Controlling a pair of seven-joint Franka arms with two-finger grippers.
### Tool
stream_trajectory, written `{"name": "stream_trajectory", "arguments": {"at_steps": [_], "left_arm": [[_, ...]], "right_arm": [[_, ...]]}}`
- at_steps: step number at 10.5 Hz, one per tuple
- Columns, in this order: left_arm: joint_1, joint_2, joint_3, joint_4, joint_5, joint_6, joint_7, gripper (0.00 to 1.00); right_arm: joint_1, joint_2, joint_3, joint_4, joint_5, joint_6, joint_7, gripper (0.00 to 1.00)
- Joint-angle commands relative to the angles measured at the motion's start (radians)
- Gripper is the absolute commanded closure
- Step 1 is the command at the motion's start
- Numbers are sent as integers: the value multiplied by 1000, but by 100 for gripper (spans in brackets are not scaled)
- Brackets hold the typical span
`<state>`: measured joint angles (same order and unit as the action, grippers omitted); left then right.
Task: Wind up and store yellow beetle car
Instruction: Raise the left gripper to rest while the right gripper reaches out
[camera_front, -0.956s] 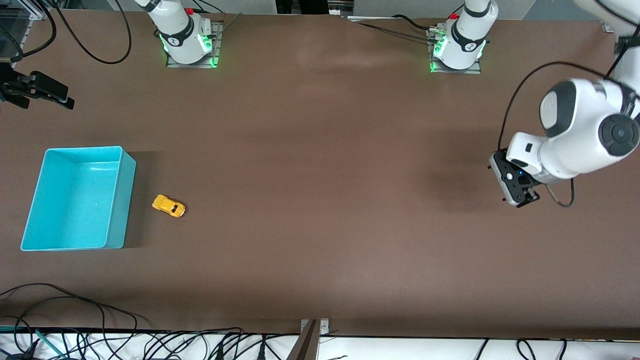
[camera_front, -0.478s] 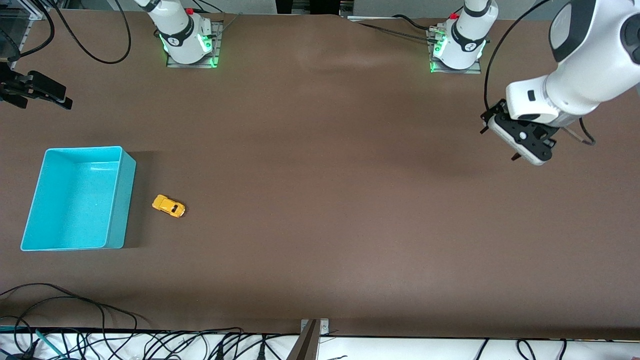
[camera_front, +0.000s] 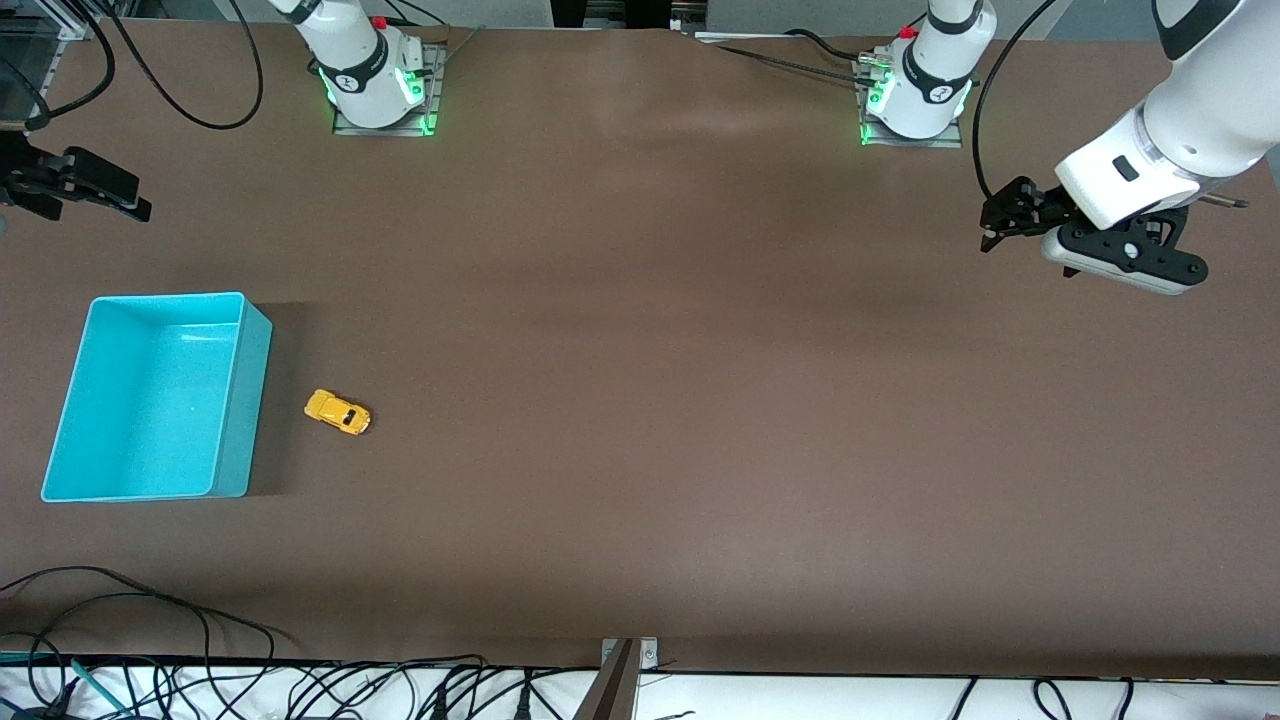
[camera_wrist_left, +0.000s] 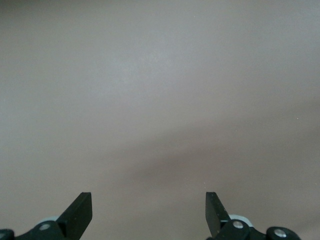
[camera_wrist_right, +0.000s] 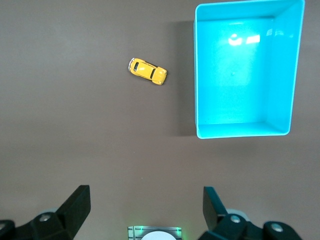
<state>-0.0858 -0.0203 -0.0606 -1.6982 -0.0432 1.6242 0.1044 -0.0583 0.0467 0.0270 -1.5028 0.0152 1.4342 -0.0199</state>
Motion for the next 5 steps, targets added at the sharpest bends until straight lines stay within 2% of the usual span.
{"name": "stream_trajectory", "arguments": {"at_steps": [1,4,5], "left_arm": [[3,-4,4,44,-15,-53,-29,0],[3,-1,7,60,-15,-67,-31,0],[5,0,16,60,-17,-70,-32,0]], "right_arm": [[11,88,11,13,2,46,-23,0],[24,163,24,3,3,126,-95,0],[40,185,25,1,-33,135,-142,0]]}}
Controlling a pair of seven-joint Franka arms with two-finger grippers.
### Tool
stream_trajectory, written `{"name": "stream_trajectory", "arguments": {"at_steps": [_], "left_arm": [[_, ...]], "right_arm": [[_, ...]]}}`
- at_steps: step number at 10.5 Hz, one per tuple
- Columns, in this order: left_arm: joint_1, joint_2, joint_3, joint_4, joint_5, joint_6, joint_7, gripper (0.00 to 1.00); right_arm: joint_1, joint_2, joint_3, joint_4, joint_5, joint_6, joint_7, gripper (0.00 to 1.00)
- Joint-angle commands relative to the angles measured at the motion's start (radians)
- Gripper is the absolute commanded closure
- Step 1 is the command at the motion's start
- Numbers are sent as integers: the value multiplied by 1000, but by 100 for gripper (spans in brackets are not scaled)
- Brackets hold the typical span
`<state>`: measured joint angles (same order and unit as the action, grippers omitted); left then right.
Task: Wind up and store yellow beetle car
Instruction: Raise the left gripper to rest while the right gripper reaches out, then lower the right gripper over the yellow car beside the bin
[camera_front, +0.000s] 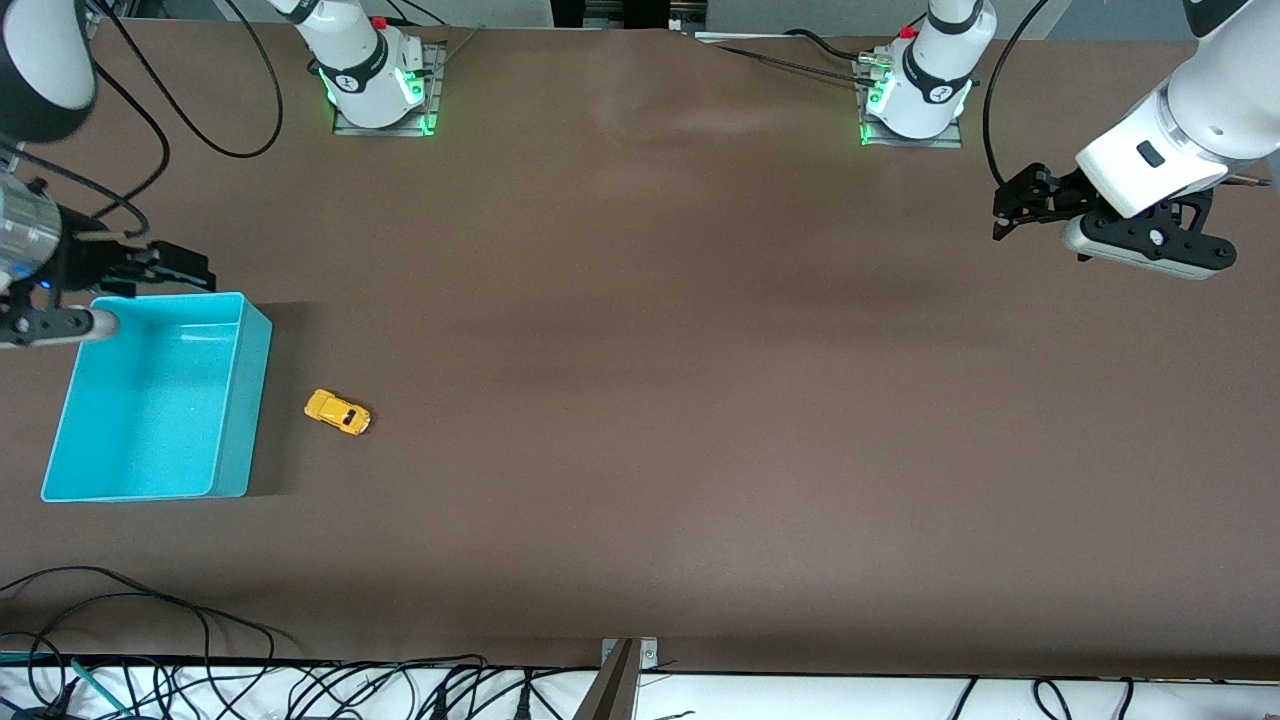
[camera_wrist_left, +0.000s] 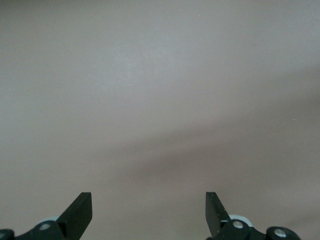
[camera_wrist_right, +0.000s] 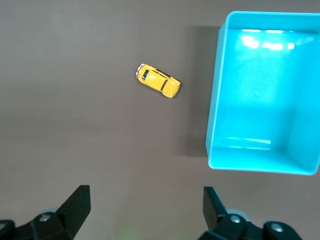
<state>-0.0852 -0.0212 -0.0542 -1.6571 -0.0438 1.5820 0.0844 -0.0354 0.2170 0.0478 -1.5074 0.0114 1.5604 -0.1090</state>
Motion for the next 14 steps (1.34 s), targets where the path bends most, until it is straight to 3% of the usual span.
{"name": "stream_trajectory", "arguments": {"at_steps": [1,3,9,14], "left_arm": [[11,3,13,19,-16,-28,-11,0],[18,4,13,19,-16,-30,-8,0],[15,4,7,20,-16,-30,-9,0],[15,4,7,20,-16,-30,-8,0]], "right_arm": [[17,9,6,-64,-48,99,-104,0],[11,-10,9,-221,-42,339,-265,0],[0,7,75,-578,-44,772,-527,0],[-41,103,75,-616,-47,940,-872,0]]}}
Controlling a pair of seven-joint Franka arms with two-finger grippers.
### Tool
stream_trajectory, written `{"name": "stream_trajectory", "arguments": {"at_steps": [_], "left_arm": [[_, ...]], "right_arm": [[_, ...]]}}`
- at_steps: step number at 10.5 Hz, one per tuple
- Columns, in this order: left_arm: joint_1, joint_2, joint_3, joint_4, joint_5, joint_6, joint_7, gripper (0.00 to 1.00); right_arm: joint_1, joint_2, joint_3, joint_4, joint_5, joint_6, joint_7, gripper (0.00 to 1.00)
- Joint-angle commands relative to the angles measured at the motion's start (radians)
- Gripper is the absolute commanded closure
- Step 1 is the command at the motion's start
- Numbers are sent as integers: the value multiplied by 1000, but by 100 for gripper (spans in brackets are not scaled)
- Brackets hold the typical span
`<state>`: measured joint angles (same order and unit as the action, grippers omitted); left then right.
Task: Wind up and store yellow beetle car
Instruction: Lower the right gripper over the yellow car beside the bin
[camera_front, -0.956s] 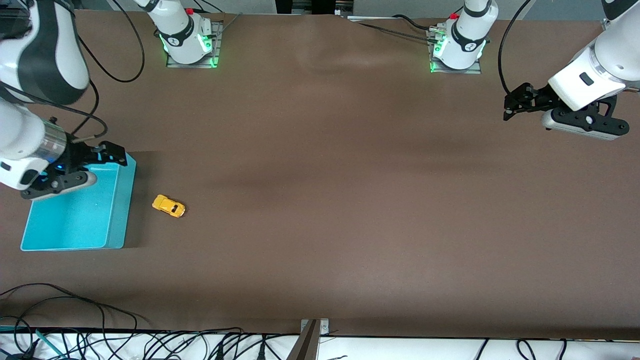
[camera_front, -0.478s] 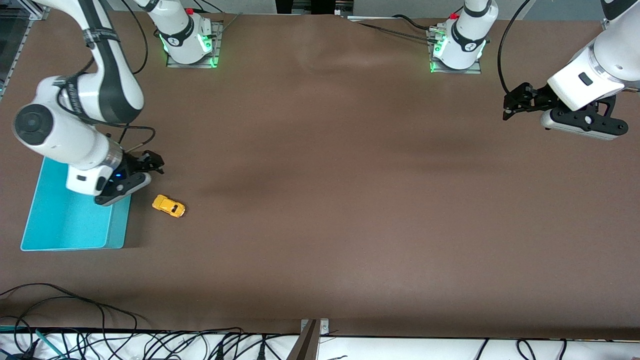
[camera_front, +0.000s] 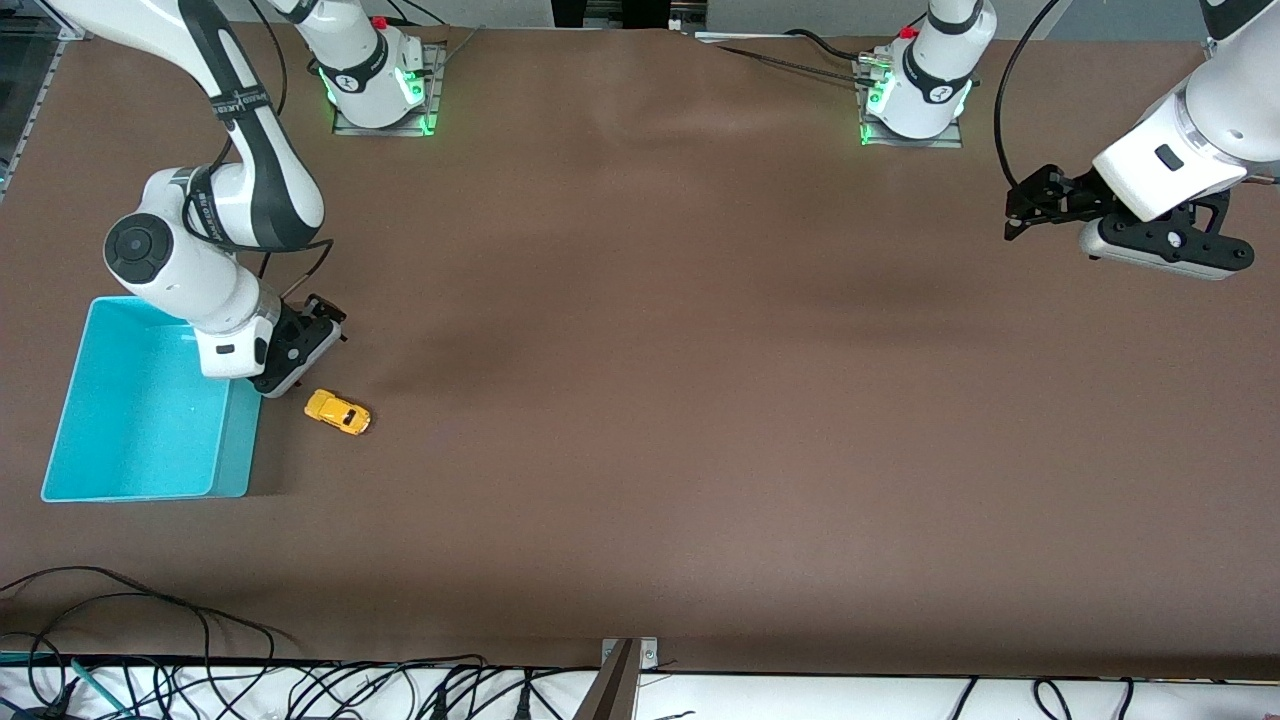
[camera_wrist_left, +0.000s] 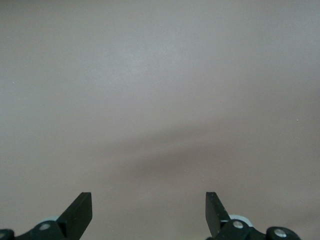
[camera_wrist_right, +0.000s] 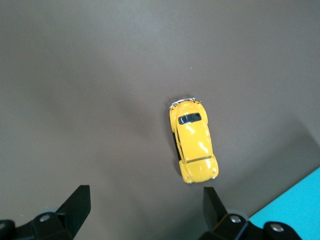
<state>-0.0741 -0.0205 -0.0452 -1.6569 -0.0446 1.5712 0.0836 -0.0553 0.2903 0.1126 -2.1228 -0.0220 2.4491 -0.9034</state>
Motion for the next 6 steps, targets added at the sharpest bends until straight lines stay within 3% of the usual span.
{"name": "stream_trajectory", "arguments": {"at_steps": [1,6], "left_arm": [[2,5,-2,20,-15,-19,-8,0],[4,5,-2,20,-15,-19,-10,0]], "right_arm": [[-23,59,10,6,-13,88,-122,0],[-37,193,41,30,-16,275,-190,0]]}}
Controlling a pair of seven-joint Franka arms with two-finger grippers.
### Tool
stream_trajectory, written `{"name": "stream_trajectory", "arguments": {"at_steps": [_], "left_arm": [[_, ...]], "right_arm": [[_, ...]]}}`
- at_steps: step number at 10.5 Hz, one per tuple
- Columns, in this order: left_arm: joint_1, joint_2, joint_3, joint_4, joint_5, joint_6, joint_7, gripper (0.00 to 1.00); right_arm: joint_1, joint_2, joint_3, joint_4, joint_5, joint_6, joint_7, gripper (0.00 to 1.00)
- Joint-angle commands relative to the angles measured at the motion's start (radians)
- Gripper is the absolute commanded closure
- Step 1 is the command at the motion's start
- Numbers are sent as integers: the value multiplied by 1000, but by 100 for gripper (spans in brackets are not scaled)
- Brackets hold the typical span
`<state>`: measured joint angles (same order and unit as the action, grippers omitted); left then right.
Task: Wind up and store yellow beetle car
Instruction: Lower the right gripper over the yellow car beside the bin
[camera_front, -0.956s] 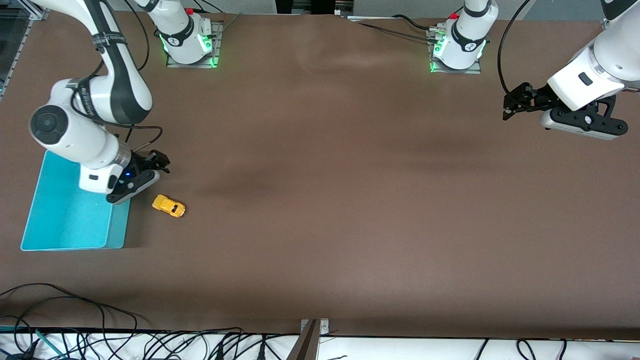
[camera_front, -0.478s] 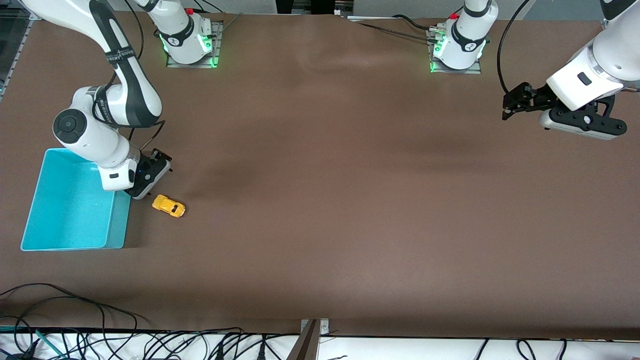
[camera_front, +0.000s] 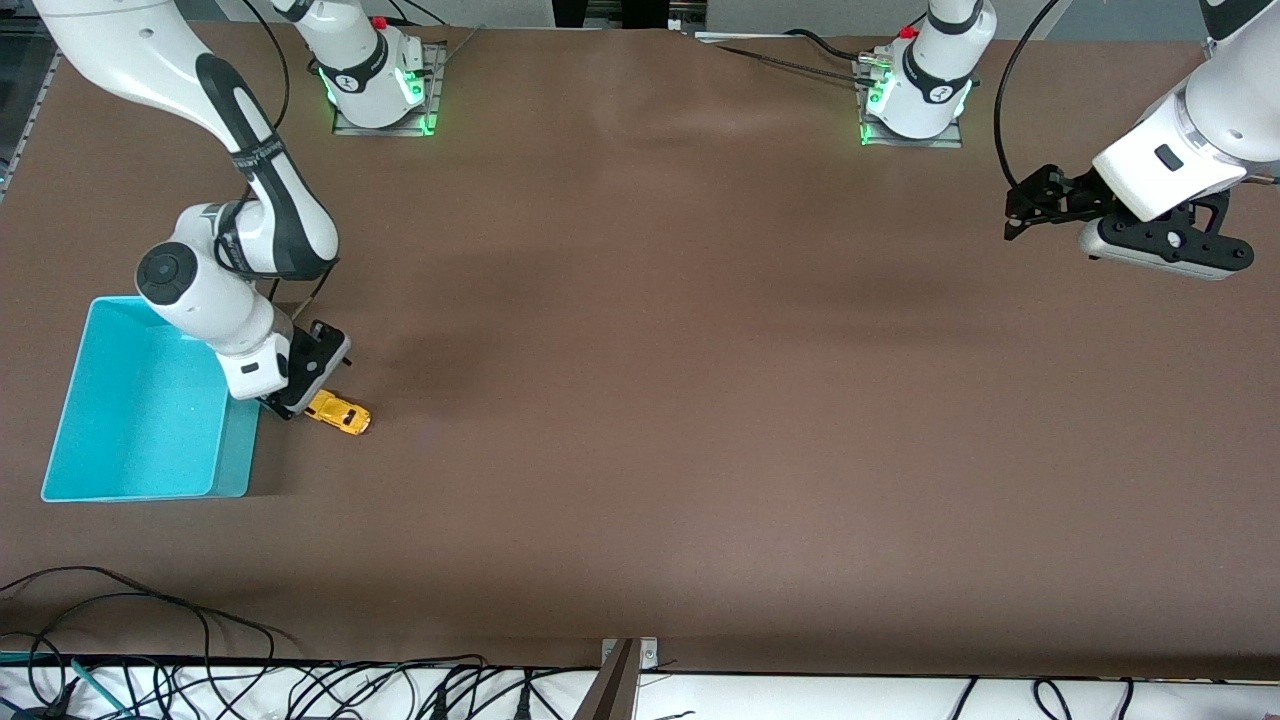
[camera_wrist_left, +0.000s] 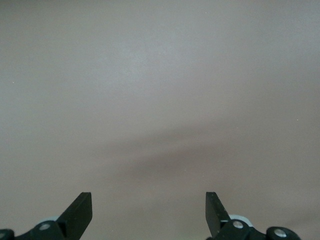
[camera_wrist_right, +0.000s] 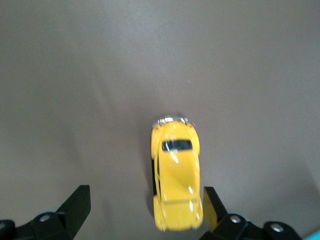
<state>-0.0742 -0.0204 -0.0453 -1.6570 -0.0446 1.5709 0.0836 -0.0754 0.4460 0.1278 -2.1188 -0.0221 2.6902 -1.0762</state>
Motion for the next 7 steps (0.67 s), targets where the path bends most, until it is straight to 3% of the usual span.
{"name": "stream_trajectory", "arguments": {"at_steps": [1,7], "left_arm": [[4,5,-2,20,-15,-18,-10,0],[5,5,-1,20,-15,-18,-11,0]], "right_arm": [[-17,60,26,46,-19,48,-18,0],[-44,94,26,91,-25,51,-108,0]]}}
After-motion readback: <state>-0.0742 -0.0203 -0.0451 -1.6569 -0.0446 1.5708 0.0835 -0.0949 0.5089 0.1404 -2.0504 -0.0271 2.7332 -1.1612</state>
